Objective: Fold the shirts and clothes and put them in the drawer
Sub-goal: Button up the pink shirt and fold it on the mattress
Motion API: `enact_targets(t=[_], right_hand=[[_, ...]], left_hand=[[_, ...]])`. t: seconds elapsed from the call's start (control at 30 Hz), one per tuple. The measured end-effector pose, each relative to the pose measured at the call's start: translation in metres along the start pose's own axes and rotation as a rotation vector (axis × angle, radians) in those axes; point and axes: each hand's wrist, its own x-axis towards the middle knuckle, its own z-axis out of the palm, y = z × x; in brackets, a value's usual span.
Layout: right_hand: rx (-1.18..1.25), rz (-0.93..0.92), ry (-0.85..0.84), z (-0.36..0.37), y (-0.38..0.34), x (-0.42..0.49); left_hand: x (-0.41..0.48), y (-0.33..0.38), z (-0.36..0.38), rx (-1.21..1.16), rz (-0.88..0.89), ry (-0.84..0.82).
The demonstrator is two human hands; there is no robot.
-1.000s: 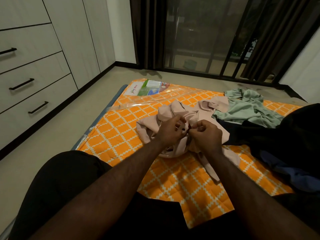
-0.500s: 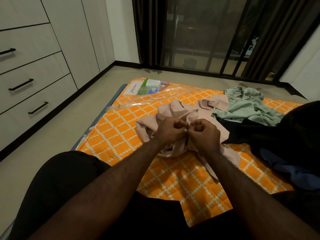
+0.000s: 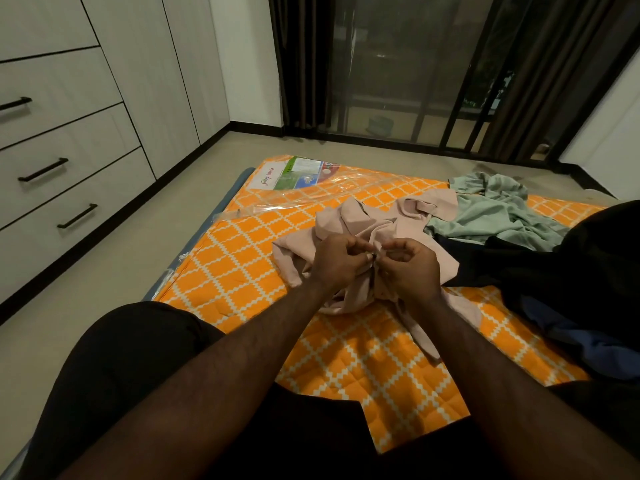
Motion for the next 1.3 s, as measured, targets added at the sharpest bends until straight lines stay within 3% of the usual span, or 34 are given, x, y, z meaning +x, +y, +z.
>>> enact_targets(t=[0.6, 0.9, 1.0, 1.13, 1.2, 1.3], right_hand=[[-0.355, -0.238, 0.041, -0.002, -0.001, -0.008], [-0.452, -0.331, 0.003, 0.001, 0.001, -0.008], [-0.458, -0.34, -0.025, 0.0, 0.0, -0.008], [-0.489, -0.349, -0.1, 0.0, 0.002, -0.007], [-0.52, -0.367, -0.145, -0.001, 0.002, -0.008], [-0.53, -0.421, -0.192, -0.002, 0.0, -0.01]], left_hand=[[0.002, -0.007, -0.001, 0.069, 0.075, -0.148], [0.002, -0.004, 0.002, 0.142, 0.071, -0.152], [0.001, -0.001, 0.0, 0.109, 0.157, -0.127], [0.005, 0.001, -0.005, 0.18, 0.388, -0.379], [0.007, 0.0, -0.006, 0.206, 0.393, -0.475], [0.008, -0.002, -0.009, 0.234, 0.363, -0.471]])
